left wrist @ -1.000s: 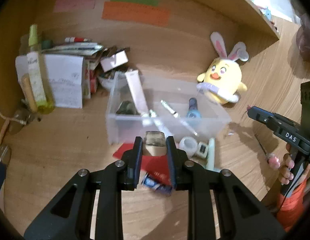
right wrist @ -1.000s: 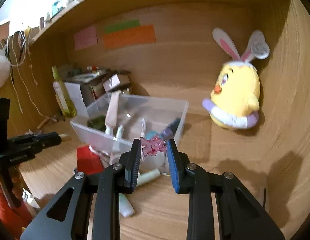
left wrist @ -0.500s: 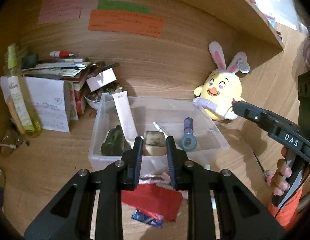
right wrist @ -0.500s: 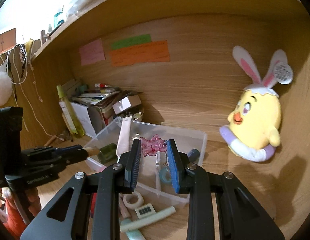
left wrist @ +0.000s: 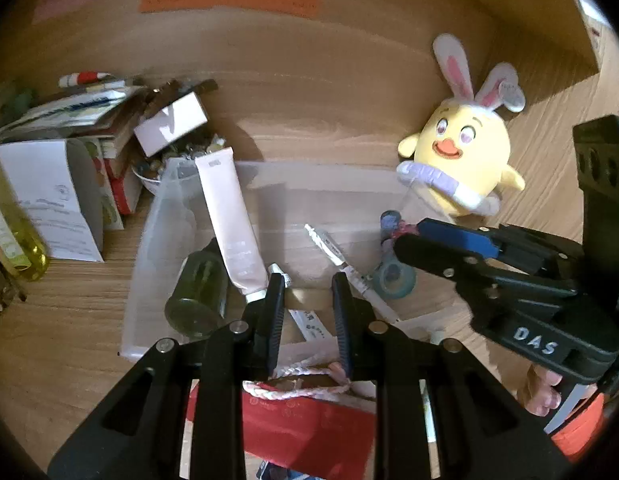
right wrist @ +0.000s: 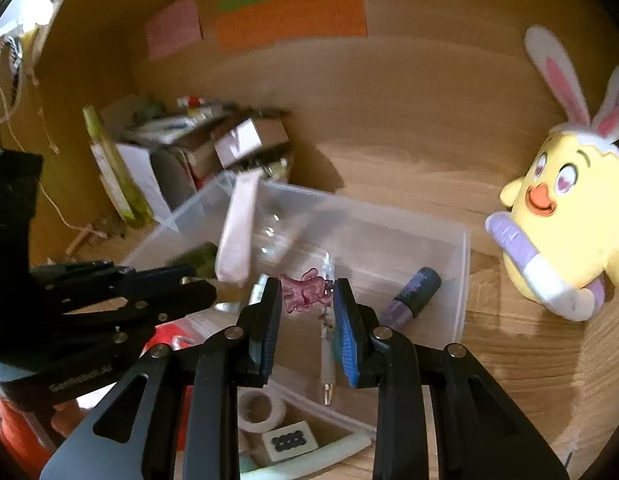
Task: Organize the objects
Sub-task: 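Carry both items over the bin and open both grippers inside, then move both open grippers back toward the items beside the bin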
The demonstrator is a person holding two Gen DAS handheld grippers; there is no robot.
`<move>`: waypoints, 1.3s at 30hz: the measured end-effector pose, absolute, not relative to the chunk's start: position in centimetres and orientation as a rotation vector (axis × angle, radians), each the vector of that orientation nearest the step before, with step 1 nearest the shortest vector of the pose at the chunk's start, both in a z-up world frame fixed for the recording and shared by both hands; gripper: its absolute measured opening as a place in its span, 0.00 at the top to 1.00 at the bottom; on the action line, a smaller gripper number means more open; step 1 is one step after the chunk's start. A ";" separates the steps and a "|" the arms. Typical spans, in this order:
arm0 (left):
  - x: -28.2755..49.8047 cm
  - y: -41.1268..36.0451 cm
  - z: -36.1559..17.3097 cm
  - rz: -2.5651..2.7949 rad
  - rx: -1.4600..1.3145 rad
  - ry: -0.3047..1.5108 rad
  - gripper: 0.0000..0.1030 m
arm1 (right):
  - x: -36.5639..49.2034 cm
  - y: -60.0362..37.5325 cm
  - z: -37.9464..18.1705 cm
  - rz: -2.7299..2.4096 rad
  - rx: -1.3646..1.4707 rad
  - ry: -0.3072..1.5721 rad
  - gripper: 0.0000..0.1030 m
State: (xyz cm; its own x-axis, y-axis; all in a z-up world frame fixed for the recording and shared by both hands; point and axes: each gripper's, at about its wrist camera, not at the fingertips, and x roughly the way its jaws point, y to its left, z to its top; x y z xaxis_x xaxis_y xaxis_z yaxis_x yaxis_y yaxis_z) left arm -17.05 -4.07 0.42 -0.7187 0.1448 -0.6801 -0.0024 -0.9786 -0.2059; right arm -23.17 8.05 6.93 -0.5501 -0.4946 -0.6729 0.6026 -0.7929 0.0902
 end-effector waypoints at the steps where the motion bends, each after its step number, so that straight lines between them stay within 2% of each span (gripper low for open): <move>1: -17.3 -4.0 0.2 2.822 -1.152 -0.289 0.78 | -23.5 7.9 6.5 -2.319 0.957 0.216 0.77; 14: -17.8 -4.1 -0.5 2.825 -1.161 -0.280 0.77 | -24.7 7.1 4.0 -2.324 1.035 0.321 0.76; 16: -17.7 -4.2 -0.3 2.821 -1.159 -0.291 0.74 | -24.7 7.1 4.1 -2.329 1.037 0.325 0.70; 19: -17.0 -4.2 0.1 2.832 -1.138 -0.295 0.63 | -24.5 7.6 4.4 -2.348 1.033 0.319 0.61; 24: -15.0 -4.3 1.5 2.885 -1.060 -0.282 0.38 | -23.5 8.6 5.6 -2.390 0.986 0.315 0.47; 25: -14.6 -4.4 1.8 2.893 -1.050 -0.280 0.36 | -23.2 8.8 5.9 -2.399 0.975 0.318 0.44; 29: -12.9 -4.7 2.4 2.925 -1.019 -0.284 0.20 | -21.7 9.5 6.6 -2.438 0.926 0.363 0.39; 30: -12.5 -4.9 2.4 2.931 -1.017 -0.288 0.14 | -21.2 9.7 6.8 -2.447 0.913 0.374 0.34; 31: -12.2 -5.0 2.4 2.938 -1.016 -0.293 0.12 | -20.7 9.9 6.9 -2.454 0.899 0.381 0.30; 35: -10.4 -5.6 2.0 2.963 -1.028 -0.290 0.10 | -18.4 10.8 7.5 -2.477 0.843 0.403 0.29; 39: -8.9 -5.7 0.9 2.953 -1.075 -0.294 0.09 | -16.2 11.9 7.4 -2.476 0.813 0.395 0.20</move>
